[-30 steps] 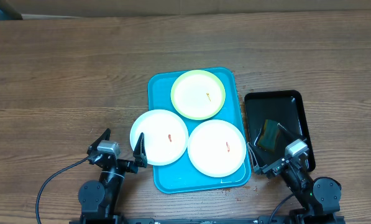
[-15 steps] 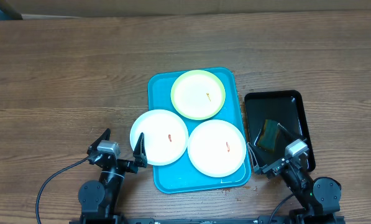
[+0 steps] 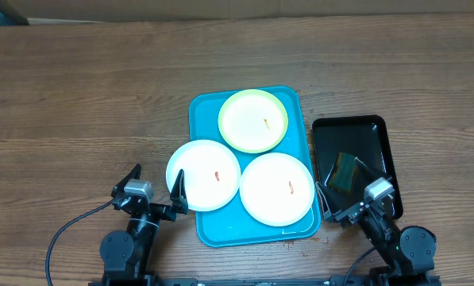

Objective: Clean dirty plates on tray and stack at the side

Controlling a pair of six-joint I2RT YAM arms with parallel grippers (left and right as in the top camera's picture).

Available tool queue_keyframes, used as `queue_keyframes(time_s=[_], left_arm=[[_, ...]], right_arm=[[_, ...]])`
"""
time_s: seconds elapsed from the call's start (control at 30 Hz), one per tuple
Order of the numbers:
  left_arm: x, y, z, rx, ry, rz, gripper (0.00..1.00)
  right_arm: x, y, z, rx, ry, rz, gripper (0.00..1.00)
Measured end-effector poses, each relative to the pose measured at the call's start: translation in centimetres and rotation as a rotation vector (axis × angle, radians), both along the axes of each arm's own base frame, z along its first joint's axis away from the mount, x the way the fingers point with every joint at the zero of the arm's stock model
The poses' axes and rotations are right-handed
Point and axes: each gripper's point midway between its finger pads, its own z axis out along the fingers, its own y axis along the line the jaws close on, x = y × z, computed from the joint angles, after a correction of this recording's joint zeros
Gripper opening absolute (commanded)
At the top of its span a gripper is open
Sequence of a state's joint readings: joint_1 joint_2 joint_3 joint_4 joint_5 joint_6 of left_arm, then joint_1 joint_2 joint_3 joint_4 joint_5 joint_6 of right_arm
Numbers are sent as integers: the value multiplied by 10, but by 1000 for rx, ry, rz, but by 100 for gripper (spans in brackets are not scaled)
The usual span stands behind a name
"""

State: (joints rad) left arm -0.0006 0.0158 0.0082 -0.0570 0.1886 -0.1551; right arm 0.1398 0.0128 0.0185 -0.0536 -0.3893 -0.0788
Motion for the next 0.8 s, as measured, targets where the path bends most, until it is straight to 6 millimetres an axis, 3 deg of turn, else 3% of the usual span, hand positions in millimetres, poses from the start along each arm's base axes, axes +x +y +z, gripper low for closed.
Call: queue_keyframes(time_s=[0.8], left_arm=[[-1,-4,0,-17,2,-22,100]], right_arm=[[0,0,0,0,0,0,100]])
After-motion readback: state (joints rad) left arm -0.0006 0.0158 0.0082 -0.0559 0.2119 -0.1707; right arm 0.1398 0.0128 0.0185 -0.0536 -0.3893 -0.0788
